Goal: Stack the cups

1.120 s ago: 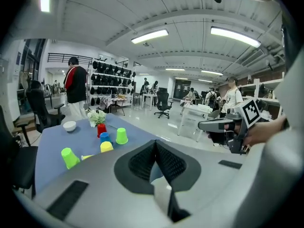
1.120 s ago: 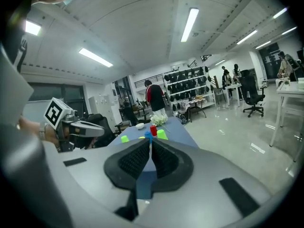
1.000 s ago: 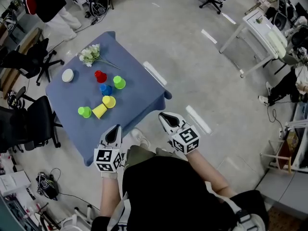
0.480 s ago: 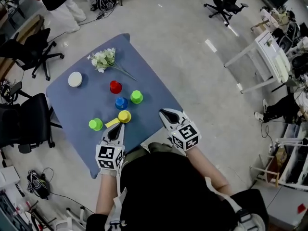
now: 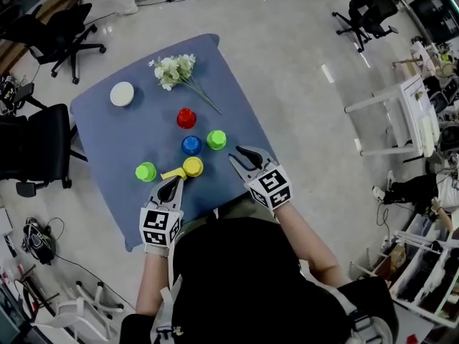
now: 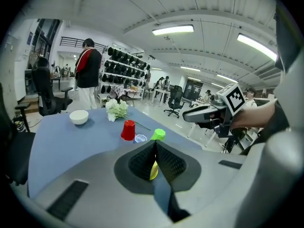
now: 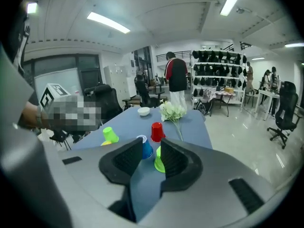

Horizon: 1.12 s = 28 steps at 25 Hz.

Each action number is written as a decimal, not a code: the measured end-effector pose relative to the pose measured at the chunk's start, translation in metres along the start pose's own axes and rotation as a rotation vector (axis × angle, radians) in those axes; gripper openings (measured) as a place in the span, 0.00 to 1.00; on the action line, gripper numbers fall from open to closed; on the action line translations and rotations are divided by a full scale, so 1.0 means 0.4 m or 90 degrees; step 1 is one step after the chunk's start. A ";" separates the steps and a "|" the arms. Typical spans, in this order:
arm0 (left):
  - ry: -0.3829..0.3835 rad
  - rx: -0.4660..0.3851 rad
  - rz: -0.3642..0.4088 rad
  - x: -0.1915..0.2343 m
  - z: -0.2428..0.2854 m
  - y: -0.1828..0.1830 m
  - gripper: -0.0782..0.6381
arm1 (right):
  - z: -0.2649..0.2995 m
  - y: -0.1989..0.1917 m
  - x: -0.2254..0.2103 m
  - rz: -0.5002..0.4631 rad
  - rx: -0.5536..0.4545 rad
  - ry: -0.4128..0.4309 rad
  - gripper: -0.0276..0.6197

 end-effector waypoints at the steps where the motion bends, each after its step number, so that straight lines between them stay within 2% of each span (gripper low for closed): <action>1: 0.011 0.003 -0.007 0.002 0.000 -0.002 0.12 | 0.015 -0.002 -0.014 -0.010 0.014 0.007 0.25; 5: 0.066 0.017 -0.040 -0.021 -0.001 -0.010 0.12 | 0.058 -0.025 -0.070 -0.057 0.068 0.051 0.34; 12: 0.185 0.034 -0.110 -0.018 -0.021 -0.038 0.12 | 0.174 -0.082 -0.119 -0.154 0.154 0.140 0.41; 16: 0.250 0.038 -0.150 -0.042 -0.044 -0.065 0.12 | 0.213 -0.117 -0.141 -0.180 0.175 0.180 0.43; 23: 0.346 0.046 -0.204 -0.102 -0.082 -0.115 0.12 | 0.267 -0.162 -0.169 -0.208 0.196 0.212 0.44; 28: 0.379 0.052 -0.224 -0.135 -0.097 -0.132 0.12 | 0.288 -0.166 -0.176 -0.237 0.204 0.220 0.44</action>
Point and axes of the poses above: the fingertips, and each gripper's own axes: z forward along the fingers, x to its left, y out of its top, the point moved 3 cm from there along -z, backward along the fingers, and after that the axes turned 12 degrees about y, right-handed, at the moved point
